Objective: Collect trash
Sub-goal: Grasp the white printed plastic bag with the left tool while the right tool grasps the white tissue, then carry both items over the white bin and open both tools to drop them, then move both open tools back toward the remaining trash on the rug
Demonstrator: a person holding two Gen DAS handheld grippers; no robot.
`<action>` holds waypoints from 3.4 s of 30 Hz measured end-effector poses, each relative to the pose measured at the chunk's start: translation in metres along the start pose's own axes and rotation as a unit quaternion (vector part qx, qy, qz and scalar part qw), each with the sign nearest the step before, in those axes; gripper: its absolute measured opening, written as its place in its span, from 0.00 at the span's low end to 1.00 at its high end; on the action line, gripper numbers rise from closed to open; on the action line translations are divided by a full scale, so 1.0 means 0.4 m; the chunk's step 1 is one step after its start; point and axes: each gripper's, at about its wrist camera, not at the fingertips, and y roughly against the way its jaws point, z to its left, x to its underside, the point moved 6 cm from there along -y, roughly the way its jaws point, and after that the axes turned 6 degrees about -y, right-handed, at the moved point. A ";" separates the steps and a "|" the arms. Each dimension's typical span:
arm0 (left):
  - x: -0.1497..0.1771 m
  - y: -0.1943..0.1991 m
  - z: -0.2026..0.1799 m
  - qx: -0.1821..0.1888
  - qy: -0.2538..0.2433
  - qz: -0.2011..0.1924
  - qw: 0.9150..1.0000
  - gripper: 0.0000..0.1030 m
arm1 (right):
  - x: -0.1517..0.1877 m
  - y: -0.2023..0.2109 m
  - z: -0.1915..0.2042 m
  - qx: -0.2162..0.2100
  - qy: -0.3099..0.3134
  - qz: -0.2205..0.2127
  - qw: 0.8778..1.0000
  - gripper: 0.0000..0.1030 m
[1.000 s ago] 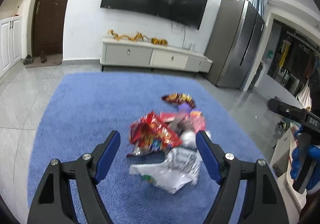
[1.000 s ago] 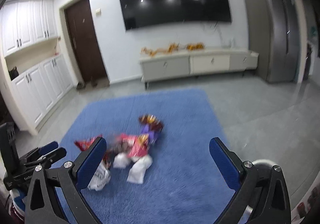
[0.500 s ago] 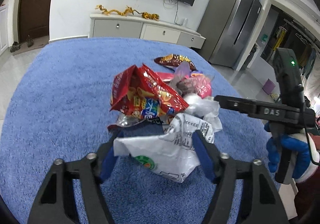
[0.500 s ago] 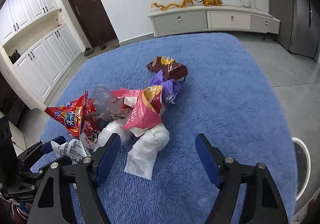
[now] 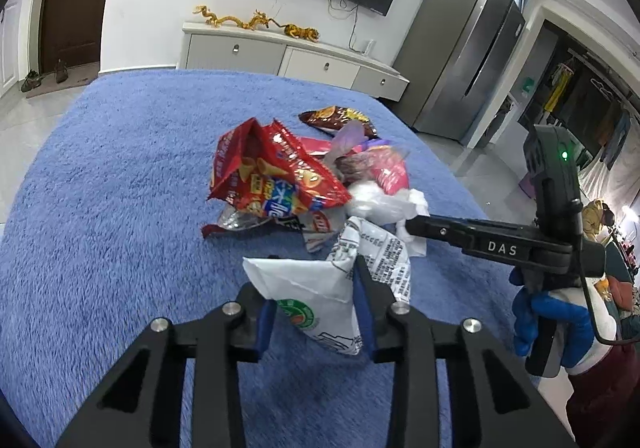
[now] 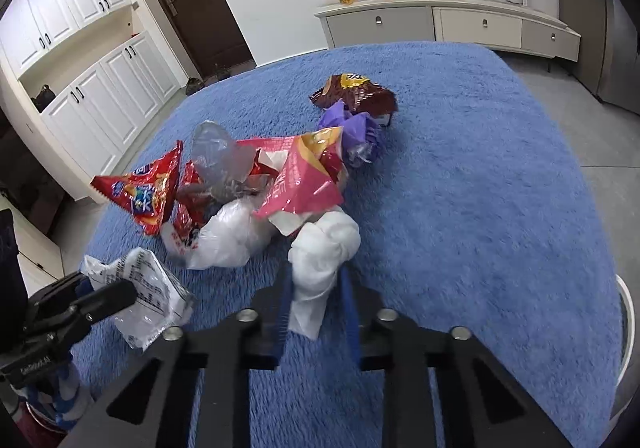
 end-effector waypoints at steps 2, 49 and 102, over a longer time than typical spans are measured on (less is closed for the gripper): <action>0.002 0.016 -0.008 -0.001 -0.001 -0.005 1.000 0.30 | 0.007 0.024 -0.007 0.000 -0.003 -0.006 1.000 0.17; -0.313 -0.433 -0.886 0.106 -0.179 0.047 0.977 0.28 | 0.078 0.497 -0.772 0.168 -0.238 -0.184 0.939 0.13; -0.293 -0.150 -0.788 -0.047 -0.138 -0.130 0.981 0.70 | 0.037 0.614 -0.531 0.229 -0.177 -0.252 0.923 0.59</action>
